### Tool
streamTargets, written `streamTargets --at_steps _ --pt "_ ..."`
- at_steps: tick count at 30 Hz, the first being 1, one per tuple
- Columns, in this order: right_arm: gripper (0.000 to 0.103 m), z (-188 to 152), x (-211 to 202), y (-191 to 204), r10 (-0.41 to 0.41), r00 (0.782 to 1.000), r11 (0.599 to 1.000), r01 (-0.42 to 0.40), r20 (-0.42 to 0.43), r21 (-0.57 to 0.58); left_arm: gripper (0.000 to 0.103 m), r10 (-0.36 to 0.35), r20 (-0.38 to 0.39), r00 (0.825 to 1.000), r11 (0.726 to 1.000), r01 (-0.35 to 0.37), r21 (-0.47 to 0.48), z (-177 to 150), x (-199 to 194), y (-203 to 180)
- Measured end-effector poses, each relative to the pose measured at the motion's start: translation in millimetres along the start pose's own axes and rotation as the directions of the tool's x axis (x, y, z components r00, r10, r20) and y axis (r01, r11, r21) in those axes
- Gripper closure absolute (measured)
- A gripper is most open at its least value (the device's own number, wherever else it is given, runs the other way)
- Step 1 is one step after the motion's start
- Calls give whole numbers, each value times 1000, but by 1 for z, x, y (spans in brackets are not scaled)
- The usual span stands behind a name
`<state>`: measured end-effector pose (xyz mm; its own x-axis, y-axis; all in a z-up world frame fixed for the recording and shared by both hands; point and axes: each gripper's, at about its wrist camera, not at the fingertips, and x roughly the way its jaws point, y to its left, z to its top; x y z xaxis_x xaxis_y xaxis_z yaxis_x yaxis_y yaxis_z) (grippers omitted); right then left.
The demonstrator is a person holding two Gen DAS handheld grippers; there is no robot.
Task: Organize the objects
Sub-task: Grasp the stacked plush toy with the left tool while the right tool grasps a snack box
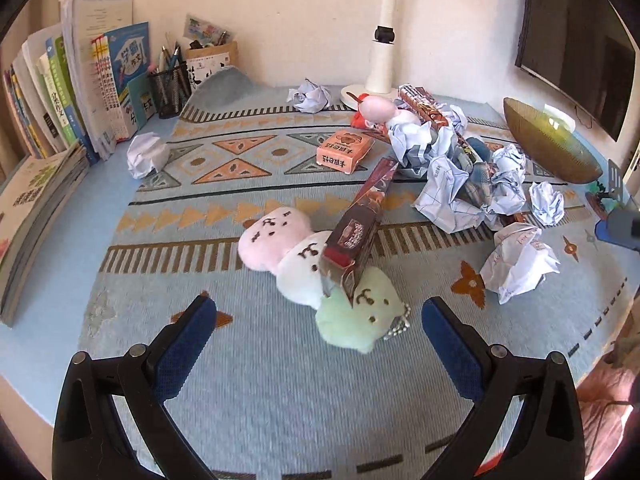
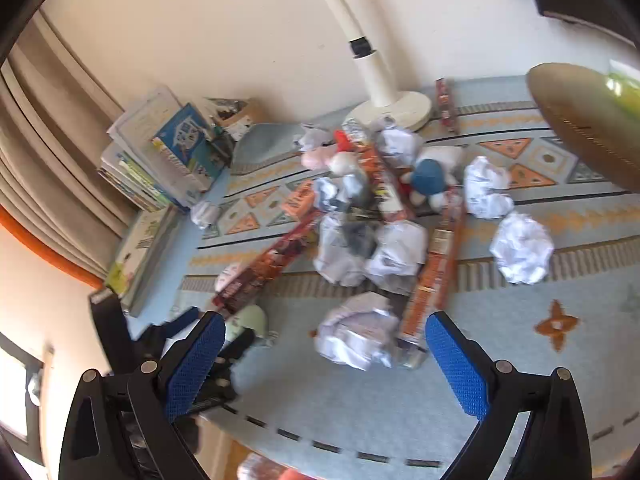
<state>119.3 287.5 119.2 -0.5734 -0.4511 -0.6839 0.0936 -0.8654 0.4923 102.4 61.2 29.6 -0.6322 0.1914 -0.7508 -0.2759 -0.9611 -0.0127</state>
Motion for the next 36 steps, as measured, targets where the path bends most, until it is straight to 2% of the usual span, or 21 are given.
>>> streamTargets --at_steps 2,3,5,7,9,12,13,15,17,20,24,25,28,31,34,36 --pt "3 15 27 16 87 996 996 -86 -32 30 1 0 -21 1000 1000 0 -25 0 12 -4" --pt "3 20 42 24 108 993 994 -106 -51 39 5 -4 -29 1000 999 3 -41 -1 16 -2" --pt "12 28 75 37 112 988 993 -107 -104 51 16 -9 -38 999 998 7 -68 -4 19 6" --pt "23 32 109 42 116 980 990 -102 -164 93 28 -67 -45 997 993 62 -100 -9 18 17" --pt "25 32 133 42 113 972 985 -83 -205 150 38 -75 -38 996 994 71 -88 -13 13 23" --pt "27 31 156 41 168 961 967 -118 -218 224 39 -94 -40 995 992 90 -89 -16 10 30" --pt "28 31 161 38 163 962 966 -110 -221 235 39 -97 -39 995 992 93 -86 -16 10 30" --pt "35 30 170 40 133 963 969 -77 -234 235 39 -86 -36 996 994 84 -68 -17 10 25" --pt "60 28 175 38 147 958 967 -87 -245 240 39 -71 -32 997 996 70 -47 -18 10 21" --pt "64 29 169 36 163 962 967 -112 -219 229 40 -73 -28 997 997 72 -41 -18 9 22" --pt "68 40 136 51 150 974 987 -138 -172 78 60 -128 -47 991 991 125 -53 -17 6 29" --pt "69 41 124 57 130 977 992 -129 -169 16 60 -136 -53 989 989 133 -59 -17 5 31" --pt "73 32 82 74 5 993 982 -27 -119 -185 60 -149 -59 987 987 145 -73 -18 5 37" --pt "73 6 50 82 -140 989 943 120 -42 -310 59 -154 -54 987 985 149 -86 -18 4 39" --pt "73 -25 47 76 -215 976 918 189 -37 -348 58 -142 -50 989 986 137 -96 -17 6 38" --pt "73 -41 59 60 -199 976 934 161 -91 -319 57 -137 -48 989 986 131 -105 -18 5 38"
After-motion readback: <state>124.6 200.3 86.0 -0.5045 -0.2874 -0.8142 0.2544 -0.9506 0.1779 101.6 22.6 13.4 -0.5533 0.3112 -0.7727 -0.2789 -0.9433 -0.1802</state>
